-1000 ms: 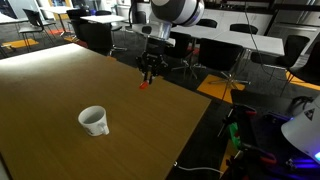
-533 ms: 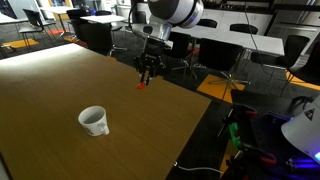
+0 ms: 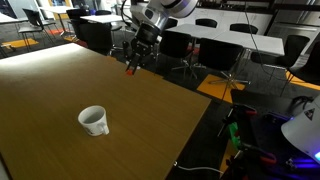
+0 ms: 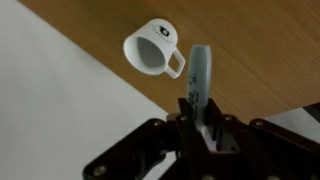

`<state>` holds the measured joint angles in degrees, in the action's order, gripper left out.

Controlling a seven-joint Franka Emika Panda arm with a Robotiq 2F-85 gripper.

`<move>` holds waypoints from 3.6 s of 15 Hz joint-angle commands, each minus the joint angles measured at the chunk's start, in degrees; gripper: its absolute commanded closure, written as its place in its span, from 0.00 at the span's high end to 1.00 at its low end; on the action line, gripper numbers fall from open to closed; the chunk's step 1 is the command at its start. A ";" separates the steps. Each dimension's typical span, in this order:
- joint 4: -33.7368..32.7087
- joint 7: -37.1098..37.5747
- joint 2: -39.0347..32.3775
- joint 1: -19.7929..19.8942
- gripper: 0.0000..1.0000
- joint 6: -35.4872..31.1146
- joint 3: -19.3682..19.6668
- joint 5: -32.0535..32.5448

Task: Pick up the pen from the table and put it in the white mug cup.

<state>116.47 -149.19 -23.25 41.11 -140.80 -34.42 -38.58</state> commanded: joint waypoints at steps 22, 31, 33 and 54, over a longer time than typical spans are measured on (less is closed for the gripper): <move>-5.29 0.07 -21.73 23.27 0.05 13.08 -22.70 16.90; -9.25 0.07 -28.55 22.69 0.05 18.86 -24.35 12.32; -10.75 0.07 -29.16 20.69 0.05 19.35 -22.99 7.83; -16.30 -0.21 -27.91 3.73 0.05 14.66 -7.14 -19.97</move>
<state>102.32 -148.65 -53.61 50.71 -126.20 -46.56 -52.07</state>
